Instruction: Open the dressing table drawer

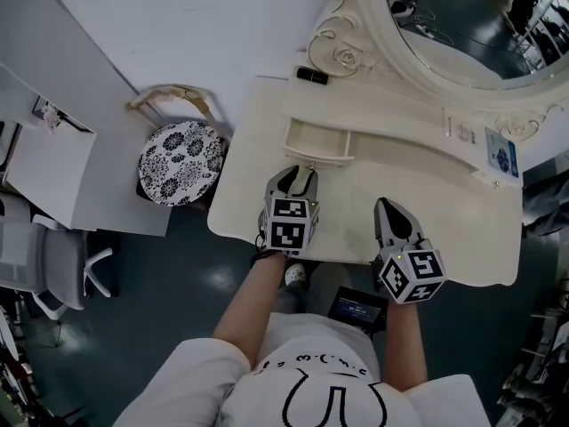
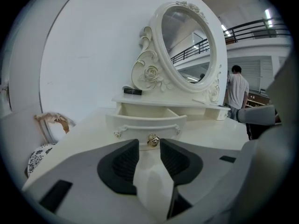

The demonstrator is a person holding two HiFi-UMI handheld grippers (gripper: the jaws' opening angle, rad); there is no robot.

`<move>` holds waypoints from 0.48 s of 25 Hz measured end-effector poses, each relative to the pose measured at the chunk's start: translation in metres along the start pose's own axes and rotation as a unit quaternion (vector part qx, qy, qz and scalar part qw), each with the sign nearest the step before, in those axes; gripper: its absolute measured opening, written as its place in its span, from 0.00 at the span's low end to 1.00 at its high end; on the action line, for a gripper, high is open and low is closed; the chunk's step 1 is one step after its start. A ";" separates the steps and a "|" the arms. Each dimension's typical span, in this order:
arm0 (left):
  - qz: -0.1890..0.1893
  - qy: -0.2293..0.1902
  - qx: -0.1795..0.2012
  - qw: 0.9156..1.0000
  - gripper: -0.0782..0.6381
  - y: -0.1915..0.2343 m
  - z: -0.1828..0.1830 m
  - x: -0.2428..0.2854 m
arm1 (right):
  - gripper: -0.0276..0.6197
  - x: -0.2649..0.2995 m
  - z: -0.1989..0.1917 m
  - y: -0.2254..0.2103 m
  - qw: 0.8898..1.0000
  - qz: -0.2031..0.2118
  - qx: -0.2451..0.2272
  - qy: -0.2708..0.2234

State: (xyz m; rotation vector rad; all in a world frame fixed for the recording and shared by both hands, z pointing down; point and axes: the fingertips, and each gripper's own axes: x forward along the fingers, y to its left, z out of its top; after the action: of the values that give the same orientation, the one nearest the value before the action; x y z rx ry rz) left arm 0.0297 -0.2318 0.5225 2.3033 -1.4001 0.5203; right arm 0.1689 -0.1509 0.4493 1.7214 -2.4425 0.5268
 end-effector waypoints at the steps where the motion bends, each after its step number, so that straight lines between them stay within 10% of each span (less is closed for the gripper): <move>1: 0.001 -0.001 -0.001 1.000 0.33 0.001 0.000 -0.002 | 0.08 0.000 0.002 0.001 1.000 0.001 -0.001 -0.002; 12: 0.019 -0.024 0.003 1.000 0.33 0.007 0.020 -0.025 | 0.08 -0.008 0.038 0.002 0.999 0.012 -0.035 -0.039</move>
State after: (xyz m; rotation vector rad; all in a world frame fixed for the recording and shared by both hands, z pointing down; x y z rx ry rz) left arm 0.0151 -0.2259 0.4934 2.3117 -1.4701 0.4831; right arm 0.1742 -0.1561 0.4114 1.7200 -2.5048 0.3798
